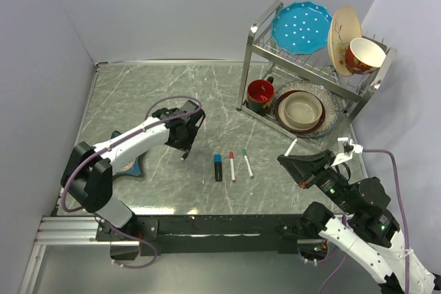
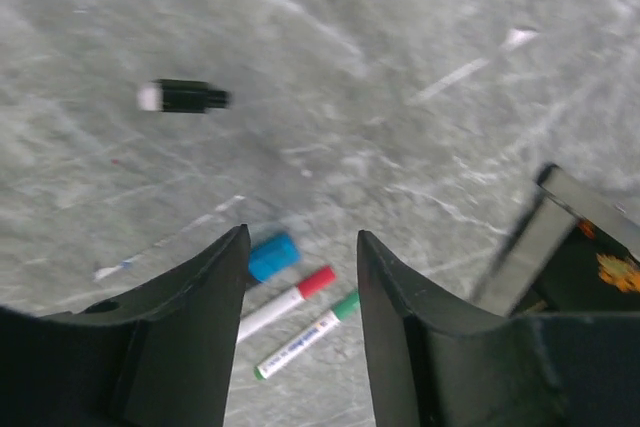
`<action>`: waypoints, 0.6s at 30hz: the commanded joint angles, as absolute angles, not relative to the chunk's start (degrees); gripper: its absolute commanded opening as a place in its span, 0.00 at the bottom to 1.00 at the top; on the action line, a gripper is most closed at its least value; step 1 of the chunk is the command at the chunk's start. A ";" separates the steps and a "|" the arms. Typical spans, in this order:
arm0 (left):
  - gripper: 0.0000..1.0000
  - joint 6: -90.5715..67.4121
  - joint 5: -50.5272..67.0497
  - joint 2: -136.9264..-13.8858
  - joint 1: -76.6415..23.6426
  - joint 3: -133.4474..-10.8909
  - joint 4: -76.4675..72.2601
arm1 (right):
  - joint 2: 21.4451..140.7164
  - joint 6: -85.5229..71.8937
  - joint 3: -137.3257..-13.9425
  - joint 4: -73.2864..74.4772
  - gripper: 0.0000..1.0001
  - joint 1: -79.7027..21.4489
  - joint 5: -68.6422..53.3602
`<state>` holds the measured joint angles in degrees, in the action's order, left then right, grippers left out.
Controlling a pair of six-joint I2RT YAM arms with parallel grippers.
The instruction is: Insert the pens into the pen caps
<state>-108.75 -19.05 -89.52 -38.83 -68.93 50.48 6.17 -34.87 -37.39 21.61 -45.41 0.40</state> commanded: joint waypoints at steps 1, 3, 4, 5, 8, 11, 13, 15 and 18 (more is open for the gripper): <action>0.53 -121.20 -18.72 -89.46 -38.85 -67.76 50.09 | 5.36 -34.72 -37.44 21.62 0.00 -45.79 1.41; 0.55 -121.29 -19.51 -90.79 -38.85 -68.55 51.33 | 5.27 -34.54 -37.35 21.53 0.00 -45.70 1.41; 0.56 -121.29 -20.21 -91.05 -38.85 -68.38 50.63 | 5.53 -34.54 -37.35 21.62 0.00 -45.70 1.32; 0.57 -121.55 -20.74 -90.97 -38.85 -67.16 49.84 | 5.54 -34.54 -37.27 21.19 0.00 -45.70 1.23; 0.62 -123.57 -22.06 -90.00 -38.76 -64.52 47.03 | 6.15 -34.72 -36.91 20.22 0.00 -45.70 0.70; 0.65 -125.07 -23.20 -90.70 -38.76 -65.12 48.60 | 6.59 -34.80 -36.74 20.13 0.00 -45.70 0.18; 0.66 -125.50 -24.08 -91.84 -38.76 -65.74 50.09 | 6.42 -34.80 -36.74 20.13 0.00 -45.70 0.18; 0.67 -125.86 -24.17 -92.72 -38.76 -65.83 50.10 | 5.98 -34.89 -36.65 20.22 0.00 -45.70 0.35; 0.69 -124.46 -22.68 -92.90 -38.41 -63.99 45.63 | 5.97 -34.80 -36.65 19.95 0.00 -45.70 0.44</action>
